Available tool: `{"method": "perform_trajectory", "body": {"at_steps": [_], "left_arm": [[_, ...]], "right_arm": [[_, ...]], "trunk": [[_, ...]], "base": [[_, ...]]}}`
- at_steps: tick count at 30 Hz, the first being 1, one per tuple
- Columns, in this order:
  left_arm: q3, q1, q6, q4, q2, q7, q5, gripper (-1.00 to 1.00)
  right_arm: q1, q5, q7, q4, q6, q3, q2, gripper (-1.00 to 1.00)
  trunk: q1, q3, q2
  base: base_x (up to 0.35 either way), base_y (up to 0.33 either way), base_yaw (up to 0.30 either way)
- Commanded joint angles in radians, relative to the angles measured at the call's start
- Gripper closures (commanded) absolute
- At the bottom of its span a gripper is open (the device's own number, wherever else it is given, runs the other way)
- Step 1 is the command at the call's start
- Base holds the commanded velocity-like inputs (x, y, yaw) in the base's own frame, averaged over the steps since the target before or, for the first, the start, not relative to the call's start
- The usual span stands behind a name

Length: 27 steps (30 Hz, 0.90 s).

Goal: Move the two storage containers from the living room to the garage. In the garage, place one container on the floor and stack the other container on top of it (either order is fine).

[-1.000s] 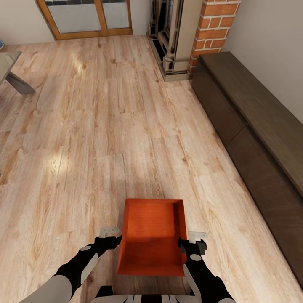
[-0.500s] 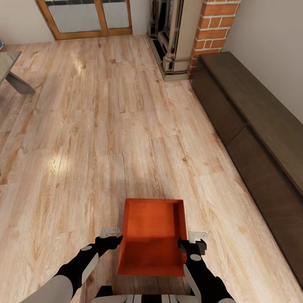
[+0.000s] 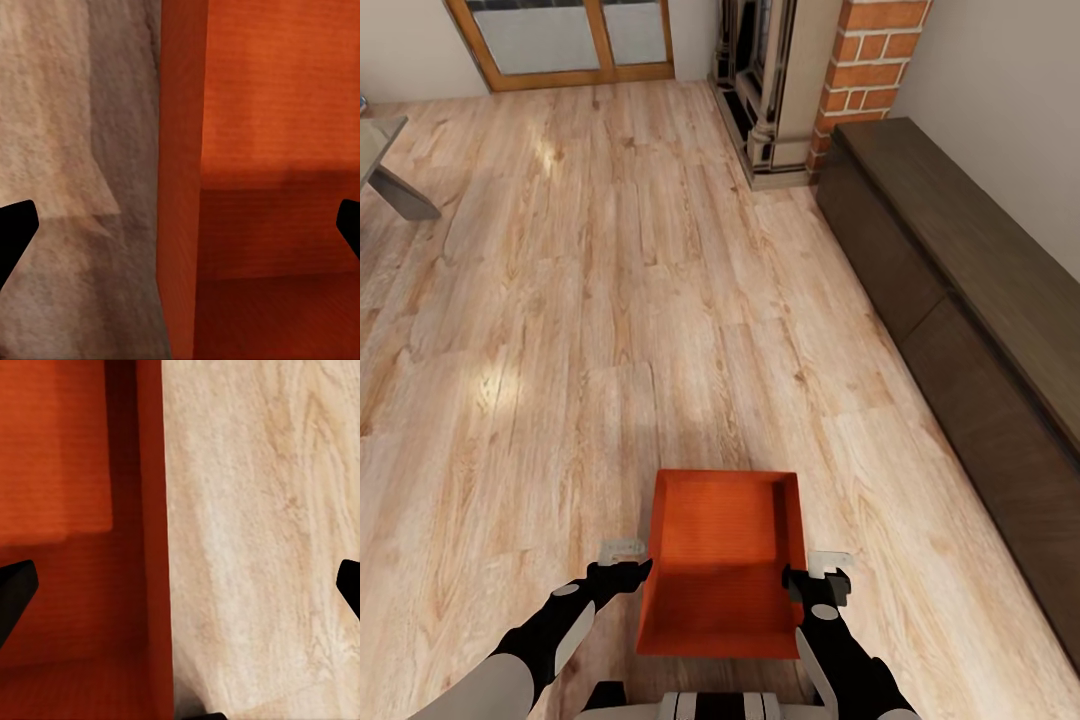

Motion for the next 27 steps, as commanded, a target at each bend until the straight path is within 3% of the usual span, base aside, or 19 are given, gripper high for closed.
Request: {"method": "perform_trajectory", "body": {"at_steps": [1, 5, 12, 27], "left_arm": [[-0.006, 0.000, 0.005, -0.001, 0.001, -0.001, 0.010, -1.00], [-0.006, 0.000, 0.005, -0.001, 0.001, -0.001, 0.010, -1.00], [-0.006, 0.000, 0.005, -0.001, 0.001, -0.001, 0.011, -1.00], [-0.006, 0.000, 0.006, -0.001, 0.001, -0.001, 0.009, -1.00]], "right_arm": [[0.000, 0.004, -0.007, -0.002, 0.009, 0.004, 0.000, -1.00], [0.000, 0.004, -0.007, -0.002, 0.009, 0.004, 0.000, -1.00], [0.000, 0.004, -0.007, -0.002, 0.009, 0.004, 0.000, -1.00], [0.000, 0.004, -0.007, -0.002, 0.009, 0.004, 0.000, -1.00]], "trunk": [[0.004, -0.004, -0.007], [0.019, -0.016, -0.035], [0.019, -0.016, -0.035], [0.077, -0.063, -0.140]], "base": [[0.000, 0.000, 0.000], [0.000, 0.000, 0.000], [0.000, 0.000, 0.000], [0.000, 0.000, 0.000]]}}
